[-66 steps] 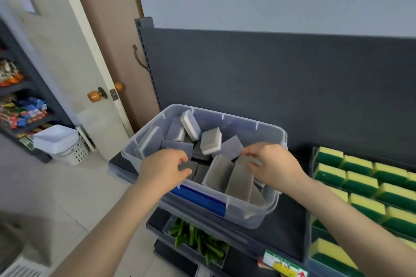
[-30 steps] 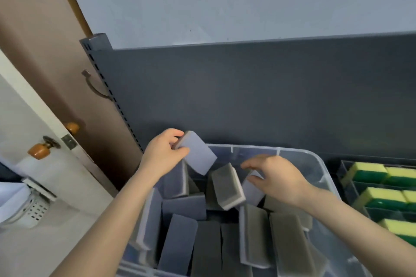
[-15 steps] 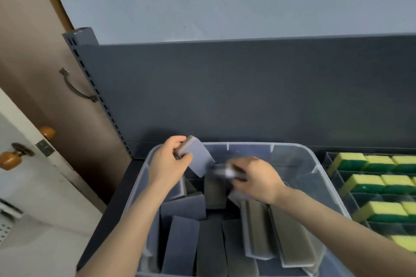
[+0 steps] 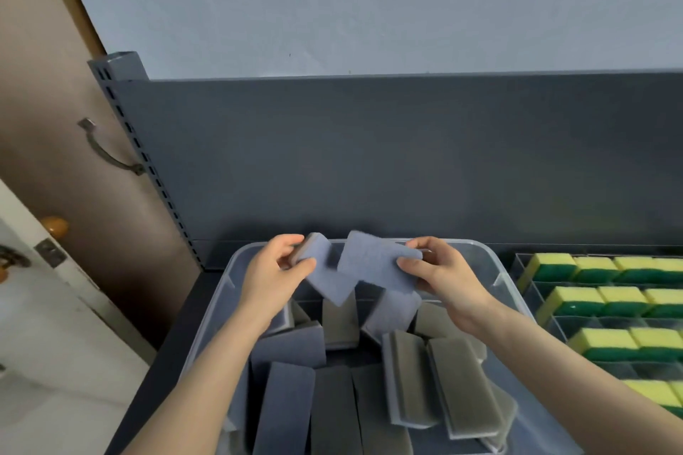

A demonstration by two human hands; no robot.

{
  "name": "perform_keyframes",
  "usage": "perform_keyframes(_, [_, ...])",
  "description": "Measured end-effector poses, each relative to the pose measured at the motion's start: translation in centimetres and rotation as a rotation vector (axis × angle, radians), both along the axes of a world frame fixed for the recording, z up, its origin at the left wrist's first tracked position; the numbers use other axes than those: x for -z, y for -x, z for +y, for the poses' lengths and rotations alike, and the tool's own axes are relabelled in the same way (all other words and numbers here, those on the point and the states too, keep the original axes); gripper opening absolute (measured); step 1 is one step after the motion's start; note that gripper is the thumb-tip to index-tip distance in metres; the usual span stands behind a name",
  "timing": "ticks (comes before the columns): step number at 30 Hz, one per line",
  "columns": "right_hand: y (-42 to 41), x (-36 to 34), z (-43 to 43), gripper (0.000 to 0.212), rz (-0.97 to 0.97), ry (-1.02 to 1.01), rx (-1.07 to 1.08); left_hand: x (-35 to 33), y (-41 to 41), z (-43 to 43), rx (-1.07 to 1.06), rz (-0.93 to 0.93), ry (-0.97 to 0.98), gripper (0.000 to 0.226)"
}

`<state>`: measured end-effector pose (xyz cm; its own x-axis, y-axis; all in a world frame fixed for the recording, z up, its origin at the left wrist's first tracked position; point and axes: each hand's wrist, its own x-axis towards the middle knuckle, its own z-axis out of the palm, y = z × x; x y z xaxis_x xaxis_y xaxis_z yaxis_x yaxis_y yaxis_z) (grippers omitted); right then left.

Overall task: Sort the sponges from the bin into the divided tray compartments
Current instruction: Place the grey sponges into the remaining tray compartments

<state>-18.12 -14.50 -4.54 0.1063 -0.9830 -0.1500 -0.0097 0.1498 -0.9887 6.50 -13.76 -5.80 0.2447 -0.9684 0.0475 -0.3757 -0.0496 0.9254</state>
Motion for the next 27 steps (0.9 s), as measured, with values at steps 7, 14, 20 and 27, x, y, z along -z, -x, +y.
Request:
perform_keyframes(7, [0.0, 0.7, 0.4, 0.033, -0.019, -0.032, 0.043, 0.0, 0.3, 0.5, 0.048, 0.017, -0.015, 0.034])
perform_keyframes(14, [0.4, 0.4, 2.0, 0.056, 0.136, 0.012, -0.050, 0.4, 0.8, 0.7, 0.108, -0.052, -0.007, 0.037])
perform_keyframes(20, [0.6, 2.2, 2.7, 0.053, 0.485, -0.143, -0.047, 0.6, 1.4, 0.7, 0.153, -0.195, 0.001, 0.036])
perform_keyframes(27, [0.6, 2.1, 2.0, 0.090, 0.866, 0.004, -0.313, 0.4, 0.9, 0.7, 0.132, -0.238, -0.017, 0.037])
